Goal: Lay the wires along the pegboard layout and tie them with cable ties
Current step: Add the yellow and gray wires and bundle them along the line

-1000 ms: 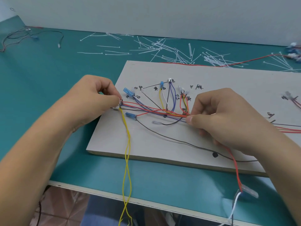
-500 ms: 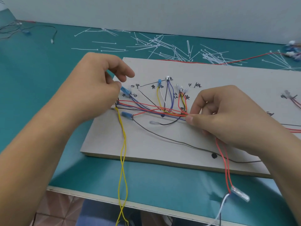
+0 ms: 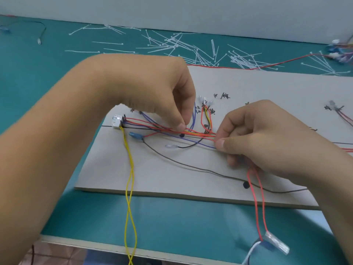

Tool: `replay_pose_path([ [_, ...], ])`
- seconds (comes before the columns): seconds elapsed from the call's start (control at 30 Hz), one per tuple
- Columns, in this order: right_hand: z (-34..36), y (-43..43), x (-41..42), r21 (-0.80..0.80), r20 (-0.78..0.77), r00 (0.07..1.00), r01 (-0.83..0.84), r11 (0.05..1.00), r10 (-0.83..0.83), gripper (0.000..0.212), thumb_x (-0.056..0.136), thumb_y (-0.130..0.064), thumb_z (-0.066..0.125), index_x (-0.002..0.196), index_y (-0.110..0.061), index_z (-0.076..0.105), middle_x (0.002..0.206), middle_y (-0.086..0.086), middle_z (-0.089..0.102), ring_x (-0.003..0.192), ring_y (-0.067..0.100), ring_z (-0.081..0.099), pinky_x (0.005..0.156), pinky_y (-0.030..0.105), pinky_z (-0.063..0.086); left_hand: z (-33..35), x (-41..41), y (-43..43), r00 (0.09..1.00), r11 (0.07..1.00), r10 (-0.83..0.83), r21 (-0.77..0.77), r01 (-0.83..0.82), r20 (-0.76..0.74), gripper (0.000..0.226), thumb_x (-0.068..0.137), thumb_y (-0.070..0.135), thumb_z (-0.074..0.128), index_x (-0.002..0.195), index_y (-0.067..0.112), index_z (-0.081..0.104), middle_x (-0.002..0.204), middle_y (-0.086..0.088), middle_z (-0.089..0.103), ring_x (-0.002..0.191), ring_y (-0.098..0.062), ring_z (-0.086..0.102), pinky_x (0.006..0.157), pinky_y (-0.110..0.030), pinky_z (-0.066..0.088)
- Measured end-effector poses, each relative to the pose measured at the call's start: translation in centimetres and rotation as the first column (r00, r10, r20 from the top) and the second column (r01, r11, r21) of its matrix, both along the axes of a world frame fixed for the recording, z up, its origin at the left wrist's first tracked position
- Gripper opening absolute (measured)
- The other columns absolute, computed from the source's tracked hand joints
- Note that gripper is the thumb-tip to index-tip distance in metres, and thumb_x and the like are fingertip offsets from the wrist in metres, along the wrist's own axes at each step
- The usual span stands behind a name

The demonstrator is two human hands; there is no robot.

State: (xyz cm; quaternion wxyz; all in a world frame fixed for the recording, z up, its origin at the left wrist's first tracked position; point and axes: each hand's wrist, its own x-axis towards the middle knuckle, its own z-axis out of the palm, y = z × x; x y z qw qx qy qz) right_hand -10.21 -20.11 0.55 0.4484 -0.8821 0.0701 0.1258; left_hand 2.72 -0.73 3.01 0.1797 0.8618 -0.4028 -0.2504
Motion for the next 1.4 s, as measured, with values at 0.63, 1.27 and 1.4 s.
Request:
replay_pose_path([
  [0.63,0.4,-0.8,0.1,-0.018,-0.004,1.0,-0.028,0.999,0.028,0.021,0.087,-0.003,0.062,0.075,-0.018,0.072,0.058,0.007,0.071,0.041,0.012,0.055,0.041,0.018,0.042,-1.9,0.6,2.4,0.999,0.982,0.016,-0.187,-0.021,-0.031,0.015,0.074,0.037,0.087,0.087,0.041,0.082,0.069,0.01,0.075,0.055,-0.002,0.06,0.053,-0.011,0.043],
  [1.27,0.2,-3.0,0.2,-0.006,0.087,0.993,-0.082,0.997,0.082,0.016,0.096,-0.012,0.065,0.083,-0.02,0.071,0.053,0.005,0.054,0.044,0.026,0.066,0.041,0.032,0.05,-2.6,-0.1,1.4,0.998,0.976,0.057,-0.209,-0.06,-0.021,0.009,0.079,0.029,0.088,0.085,0.029,0.082,0.071,0.003,0.076,0.061,-0.014,0.068,0.058,-0.031,0.053],
  [1.4,0.4,-3.6,0.2,0.077,0.071,0.994,-0.088,0.993,0.082,0.018,0.099,-0.011,0.062,0.085,-0.019,0.071,0.054,0.009,0.055,0.038,0.026,0.057,0.039,0.031,0.048,-2.5,-0.3,1.3,0.998,0.977,0.059,-0.207,-0.059,-0.004,0.009,0.079,0.027,0.089,0.082,0.029,0.081,0.068,0.004,0.074,0.058,-0.011,0.064,0.056,-0.029,0.052],
])
